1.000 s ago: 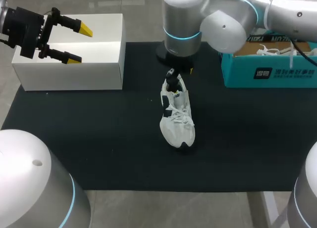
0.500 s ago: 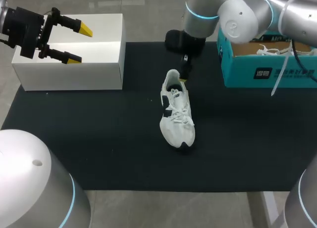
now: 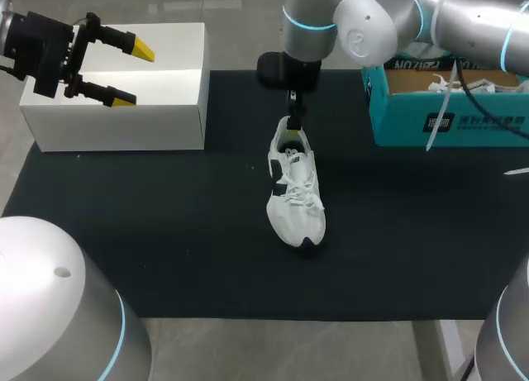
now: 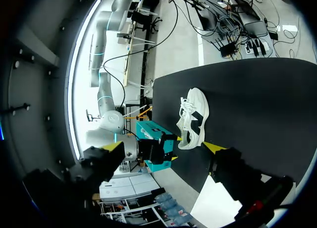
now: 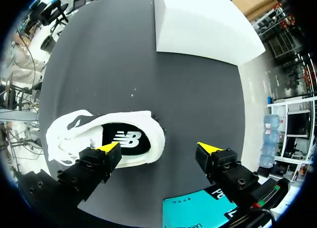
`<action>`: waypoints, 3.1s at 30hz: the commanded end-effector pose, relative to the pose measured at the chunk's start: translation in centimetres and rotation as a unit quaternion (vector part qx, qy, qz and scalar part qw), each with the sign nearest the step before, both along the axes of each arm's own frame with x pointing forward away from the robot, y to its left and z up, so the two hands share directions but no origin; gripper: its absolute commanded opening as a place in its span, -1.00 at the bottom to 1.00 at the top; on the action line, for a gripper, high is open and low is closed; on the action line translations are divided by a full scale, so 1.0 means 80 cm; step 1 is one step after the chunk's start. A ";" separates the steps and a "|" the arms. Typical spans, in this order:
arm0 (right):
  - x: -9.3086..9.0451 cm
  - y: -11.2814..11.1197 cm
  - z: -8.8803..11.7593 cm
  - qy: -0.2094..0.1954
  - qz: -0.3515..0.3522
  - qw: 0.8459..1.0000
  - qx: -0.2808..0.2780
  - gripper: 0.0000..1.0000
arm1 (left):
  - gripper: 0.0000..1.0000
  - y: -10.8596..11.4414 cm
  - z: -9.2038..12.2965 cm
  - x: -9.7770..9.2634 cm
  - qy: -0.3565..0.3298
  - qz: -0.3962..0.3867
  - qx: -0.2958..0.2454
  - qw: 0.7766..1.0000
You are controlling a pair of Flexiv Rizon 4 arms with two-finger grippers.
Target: Take the shoe out of the shoebox, open the shoe tongue, remove and reinsert the insole, then place the shoe into the shoebox
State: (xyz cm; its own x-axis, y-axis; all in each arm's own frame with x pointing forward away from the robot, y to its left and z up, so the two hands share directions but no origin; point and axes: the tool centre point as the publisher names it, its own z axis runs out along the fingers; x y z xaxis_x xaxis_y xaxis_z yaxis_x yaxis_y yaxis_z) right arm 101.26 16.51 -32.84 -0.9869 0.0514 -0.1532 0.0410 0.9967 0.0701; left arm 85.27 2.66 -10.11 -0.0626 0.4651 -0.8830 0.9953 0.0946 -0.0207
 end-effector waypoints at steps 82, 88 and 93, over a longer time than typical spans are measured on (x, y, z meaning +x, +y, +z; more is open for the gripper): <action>0.048 -0.053 0.379 -0.028 -0.099 0.993 -0.058 -1.00 | 1.00 0.000 0.000 0.002 0.001 -0.001 0.002 1.000; 0.048 -0.053 0.379 -0.028 -0.099 0.993 -0.058 -1.00 | 1.00 0.000 0.000 0.002 0.001 -0.001 0.002 1.000; 0.048 -0.053 0.379 -0.028 -0.099 0.993 -0.058 -1.00 | 1.00 0.000 0.000 0.002 0.001 -0.001 0.002 1.000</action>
State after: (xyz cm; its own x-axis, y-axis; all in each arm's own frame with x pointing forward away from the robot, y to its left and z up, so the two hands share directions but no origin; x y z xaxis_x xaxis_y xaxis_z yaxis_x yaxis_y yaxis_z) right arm 105.25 12.42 -2.63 -0.9486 0.2238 -0.2236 0.2384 0.9703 -0.0405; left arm 85.27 2.66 -10.12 -0.0626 0.4651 -0.8830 0.9953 0.0947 -0.0207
